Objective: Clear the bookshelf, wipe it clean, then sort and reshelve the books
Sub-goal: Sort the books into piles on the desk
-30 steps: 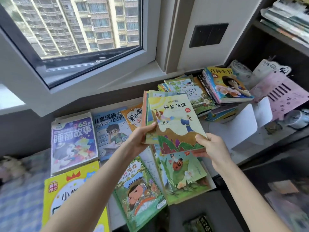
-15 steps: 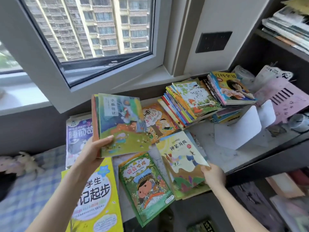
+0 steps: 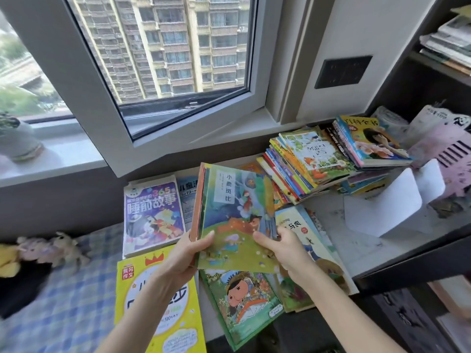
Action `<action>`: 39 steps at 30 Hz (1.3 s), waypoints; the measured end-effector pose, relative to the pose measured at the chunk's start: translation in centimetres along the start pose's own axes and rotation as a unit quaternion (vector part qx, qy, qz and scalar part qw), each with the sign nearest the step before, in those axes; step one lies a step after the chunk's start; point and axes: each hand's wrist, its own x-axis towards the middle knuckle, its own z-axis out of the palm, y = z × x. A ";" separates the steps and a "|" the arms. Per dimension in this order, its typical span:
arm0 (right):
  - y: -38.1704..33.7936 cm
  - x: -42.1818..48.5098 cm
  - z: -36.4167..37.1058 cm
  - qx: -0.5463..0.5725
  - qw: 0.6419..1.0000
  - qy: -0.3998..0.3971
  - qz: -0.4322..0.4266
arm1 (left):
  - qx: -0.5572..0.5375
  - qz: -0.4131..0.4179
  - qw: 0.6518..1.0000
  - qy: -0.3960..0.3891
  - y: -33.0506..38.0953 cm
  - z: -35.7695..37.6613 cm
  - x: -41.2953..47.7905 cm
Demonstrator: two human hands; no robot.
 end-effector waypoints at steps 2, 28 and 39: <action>0.9 -0.1 -0.8 0.047 0.999 0.021 0.001 | -0.009 -0.002 1.000 0.007 0.1 0.4 0.0; 1.0 1.8 -1.4 -0.128 0.988 0.045 -0.071 | -0.027 -0.006 1.000 0.003 0.3 0.2 -0.8; 2.8 3.8 -10.0 -0.085 0.977 0.192 -0.030 | -0.052 -0.025 0.998 0.013 -1.0 -0.2 0.1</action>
